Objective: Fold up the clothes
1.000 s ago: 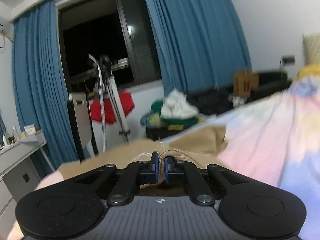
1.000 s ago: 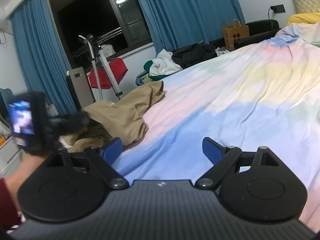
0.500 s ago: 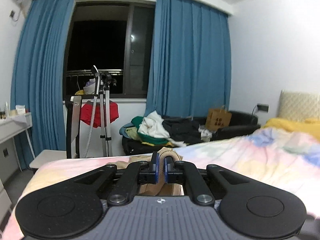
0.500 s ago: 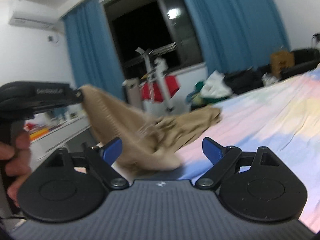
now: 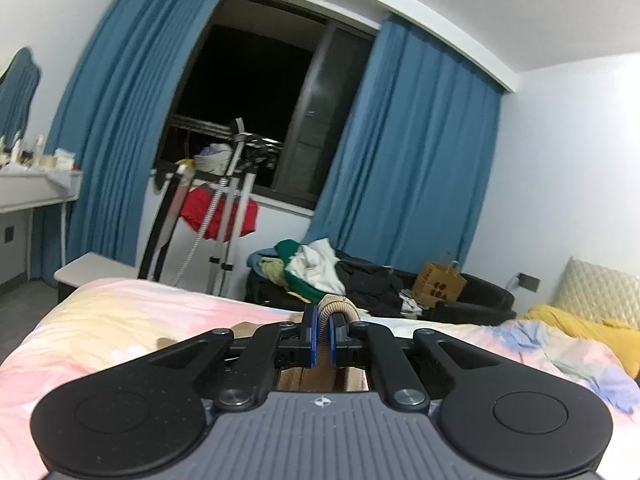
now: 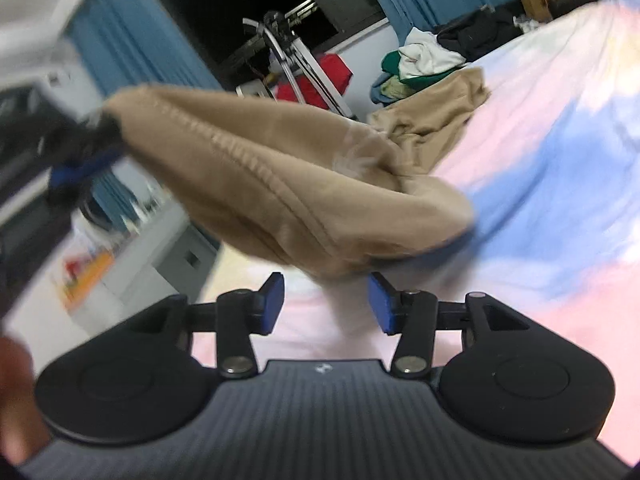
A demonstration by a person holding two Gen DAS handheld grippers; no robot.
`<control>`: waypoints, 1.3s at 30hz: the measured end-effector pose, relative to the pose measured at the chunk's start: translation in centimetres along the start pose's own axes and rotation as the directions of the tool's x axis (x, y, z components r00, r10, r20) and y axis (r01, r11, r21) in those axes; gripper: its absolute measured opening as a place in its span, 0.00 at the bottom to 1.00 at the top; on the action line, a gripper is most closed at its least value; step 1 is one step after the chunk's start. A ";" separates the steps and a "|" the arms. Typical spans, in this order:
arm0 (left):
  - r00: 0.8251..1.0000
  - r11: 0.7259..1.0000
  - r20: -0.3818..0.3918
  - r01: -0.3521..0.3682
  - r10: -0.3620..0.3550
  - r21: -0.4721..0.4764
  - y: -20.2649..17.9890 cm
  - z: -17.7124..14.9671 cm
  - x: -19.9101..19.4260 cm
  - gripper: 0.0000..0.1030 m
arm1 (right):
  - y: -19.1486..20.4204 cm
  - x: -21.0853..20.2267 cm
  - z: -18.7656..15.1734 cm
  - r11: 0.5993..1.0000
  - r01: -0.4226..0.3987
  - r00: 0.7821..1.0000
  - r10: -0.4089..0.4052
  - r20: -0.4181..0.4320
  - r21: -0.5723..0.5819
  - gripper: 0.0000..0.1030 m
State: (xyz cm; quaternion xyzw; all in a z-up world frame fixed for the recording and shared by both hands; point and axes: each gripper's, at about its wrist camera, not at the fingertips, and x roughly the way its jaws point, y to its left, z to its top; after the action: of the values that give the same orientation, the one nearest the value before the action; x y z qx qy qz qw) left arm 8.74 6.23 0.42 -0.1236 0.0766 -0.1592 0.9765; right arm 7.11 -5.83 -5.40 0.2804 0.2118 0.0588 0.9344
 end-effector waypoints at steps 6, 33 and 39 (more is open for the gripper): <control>0.996 0.996 -0.072 -0.049 0.043 -0.075 4.2 -1.1 1.1 0.06 | 0.1 3.6 0.3 0.996 0.047 0.997 -0.051 0.058 0.076 0.22; 0.973 0.994 -0.211 -0.104 0.096 -0.029 0.1 -6.6 5.6 0.07 | -7.5 -2.0 6.8 0.973 -0.170 0.978 0.146 -0.150 -0.157 0.07; 0.980 0.993 -0.196 -0.059 0.039 -0.100 0.5 -5.7 5.1 0.07 | -3.9 -1.7 3.8 0.917 -0.229 0.961 0.161 -0.223 -0.327 0.52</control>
State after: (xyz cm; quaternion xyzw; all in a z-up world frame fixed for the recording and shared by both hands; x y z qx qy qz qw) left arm 12.57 3.81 -5.75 -0.1567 0.1826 -0.1420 0.9602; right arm 7.19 -11.43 -4.06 0.1227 0.2577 0.2155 0.9339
